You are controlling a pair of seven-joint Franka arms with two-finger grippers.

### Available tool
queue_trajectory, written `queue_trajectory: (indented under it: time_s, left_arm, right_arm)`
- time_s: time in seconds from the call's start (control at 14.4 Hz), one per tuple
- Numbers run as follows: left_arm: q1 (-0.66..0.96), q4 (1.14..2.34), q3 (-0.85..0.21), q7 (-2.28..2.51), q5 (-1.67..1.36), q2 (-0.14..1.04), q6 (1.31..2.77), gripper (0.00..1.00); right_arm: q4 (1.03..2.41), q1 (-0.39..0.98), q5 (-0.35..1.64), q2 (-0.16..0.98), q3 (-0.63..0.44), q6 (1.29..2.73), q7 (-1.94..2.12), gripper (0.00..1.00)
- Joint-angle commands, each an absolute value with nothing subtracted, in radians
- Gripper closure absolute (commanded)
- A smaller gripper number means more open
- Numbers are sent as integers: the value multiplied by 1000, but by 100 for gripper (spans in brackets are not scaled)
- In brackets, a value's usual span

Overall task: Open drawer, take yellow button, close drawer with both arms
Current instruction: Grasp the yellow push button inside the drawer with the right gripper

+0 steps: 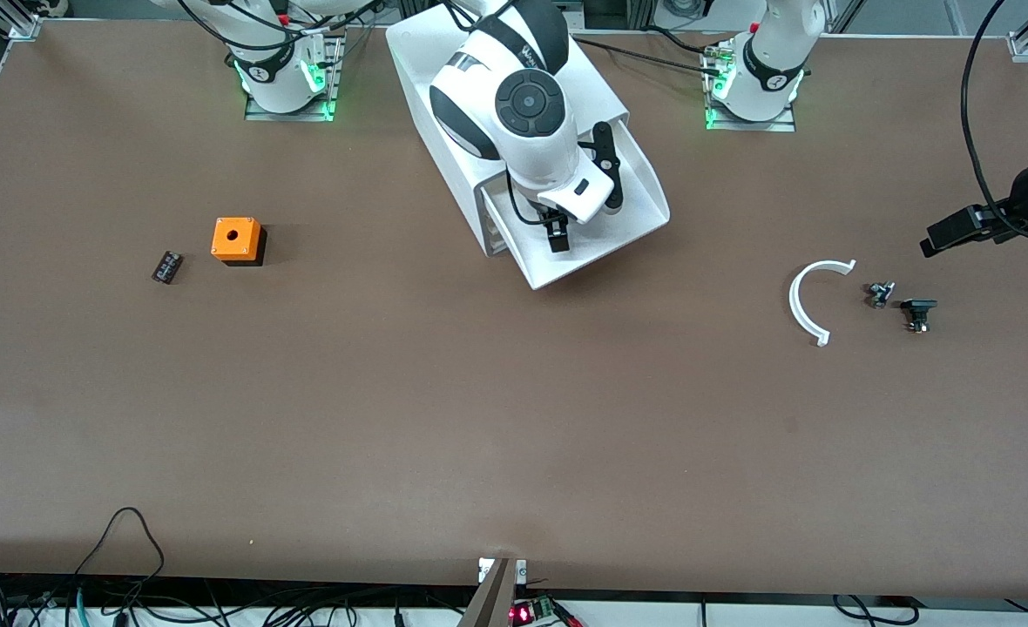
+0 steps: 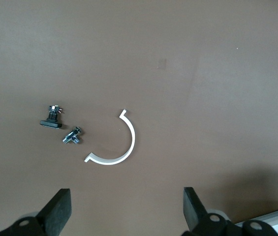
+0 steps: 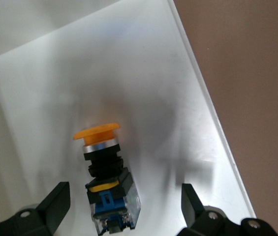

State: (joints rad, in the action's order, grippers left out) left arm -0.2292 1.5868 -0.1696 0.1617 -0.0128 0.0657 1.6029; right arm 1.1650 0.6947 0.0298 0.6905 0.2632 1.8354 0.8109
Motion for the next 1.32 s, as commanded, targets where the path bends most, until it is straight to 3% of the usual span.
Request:
queue_trajectory:
  time_s: [0.0, 0.28, 0.69, 1.25]
  left_arm:
    - [-222, 1555, -172, 176, 14, 75, 1578, 0]
    - [-222, 1554, -173, 176, 14, 75, 1578, 0]
    - [-222, 1554, -173, 175, 14, 75, 1580, 0]
    - [-221, 1554, -182, 179, 12, 78, 1588, 0]
  right_arm:
    - [1140, 703, -3, 704, 264, 1830, 825, 0]
    - [1140, 715, -43, 704, 264, 1830, 828, 26]
    - [1137, 713, -44, 703, 262, 1830, 841, 54]
    - [1124, 715, -37, 681, 268, 1835, 825, 75]
